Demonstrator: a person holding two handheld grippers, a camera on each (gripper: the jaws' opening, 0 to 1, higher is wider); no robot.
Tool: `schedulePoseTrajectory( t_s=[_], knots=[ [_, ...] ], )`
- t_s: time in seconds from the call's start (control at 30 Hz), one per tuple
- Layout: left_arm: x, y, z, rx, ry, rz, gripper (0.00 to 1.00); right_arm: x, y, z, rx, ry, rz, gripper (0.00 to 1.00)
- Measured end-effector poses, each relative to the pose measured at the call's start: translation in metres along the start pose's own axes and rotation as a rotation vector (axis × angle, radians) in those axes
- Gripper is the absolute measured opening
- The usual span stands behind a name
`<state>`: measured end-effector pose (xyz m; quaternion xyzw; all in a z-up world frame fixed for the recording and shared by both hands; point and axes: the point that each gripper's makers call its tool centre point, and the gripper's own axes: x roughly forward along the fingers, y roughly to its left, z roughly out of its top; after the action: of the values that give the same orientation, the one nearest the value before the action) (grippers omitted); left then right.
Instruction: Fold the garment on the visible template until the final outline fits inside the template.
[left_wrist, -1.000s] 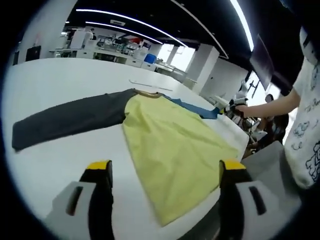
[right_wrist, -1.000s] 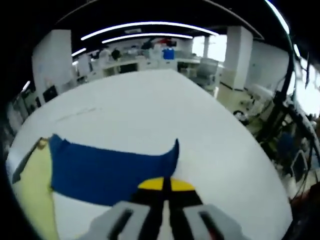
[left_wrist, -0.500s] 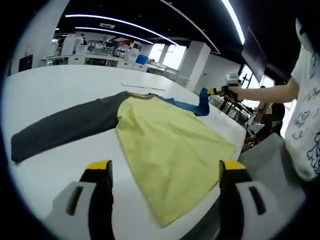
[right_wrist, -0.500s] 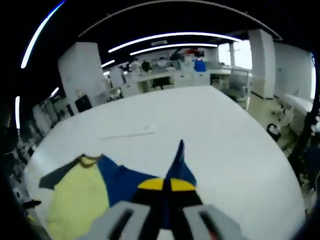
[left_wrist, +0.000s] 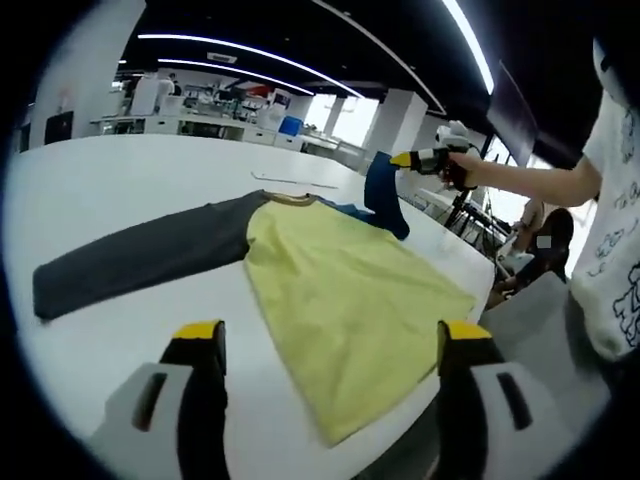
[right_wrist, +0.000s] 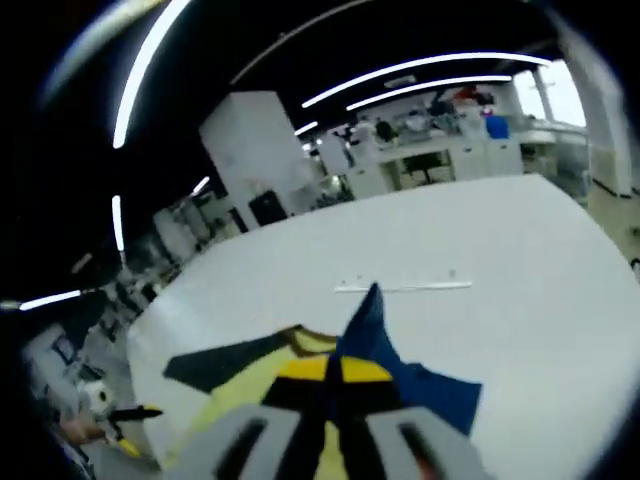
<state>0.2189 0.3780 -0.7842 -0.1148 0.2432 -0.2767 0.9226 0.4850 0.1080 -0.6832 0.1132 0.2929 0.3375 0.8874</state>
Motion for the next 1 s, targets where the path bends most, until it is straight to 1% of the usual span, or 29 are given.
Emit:
schedulePoseTrajectory(
  t_s=[0.27, 0.33, 0.37, 0.43, 0.63, 0.77, 0.83, 0.87, 1.0],
  knots=[
    [-0.002, 0.002, -0.001, -0.005, 0.0, 0.015, 0.84, 0.031, 0.048, 0.007, 0.005, 0.019, 0.129, 0.0],
    [-0.003, 0.003, -0.001, -0.006, 0.001, 0.018, 0.84, 0.036, 0.055, 0.008, 0.005, 0.021, 0.145, 0.0],
    [-0.003, 0.003, -0.001, -0.007, -0.001, 0.02, 0.84, 0.043, 0.065, 0.009, 0.004, 0.023, 0.167, 0.0],
    [-0.003, 0.003, -0.002, -0.008, 0.0, 0.021, 0.84, 0.051, 0.077, 0.009, -0.011, 0.024, 0.193, 0.0],
    [-0.003, 0.003, -0.002, -0.015, 0.0, 0.027, 0.83, 0.078, 0.112, 0.002, -0.008, 0.046, 0.265, 0.0],
    [-0.004, 0.002, -0.004, -0.021, 0.004, 0.031, 0.83, 0.098, 0.131, -0.006, 0.004, 0.063, 0.301, 0.0],
    [-0.004, 0.002, -0.005, -0.025, 0.004, 0.035, 0.83, 0.108, 0.141, -0.015, 0.002, 0.075, 0.311, 0.0],
    [-0.004, 0.003, -0.006, -0.029, 0.004, 0.038, 0.83, 0.116, 0.143, -0.023, -0.01, 0.09, 0.306, 0.0],
    [-0.004, 0.003, -0.008, -0.036, 0.009, 0.041, 0.83, 0.138, 0.146, -0.047, -0.011, 0.136, 0.283, 0.0]
  ],
)
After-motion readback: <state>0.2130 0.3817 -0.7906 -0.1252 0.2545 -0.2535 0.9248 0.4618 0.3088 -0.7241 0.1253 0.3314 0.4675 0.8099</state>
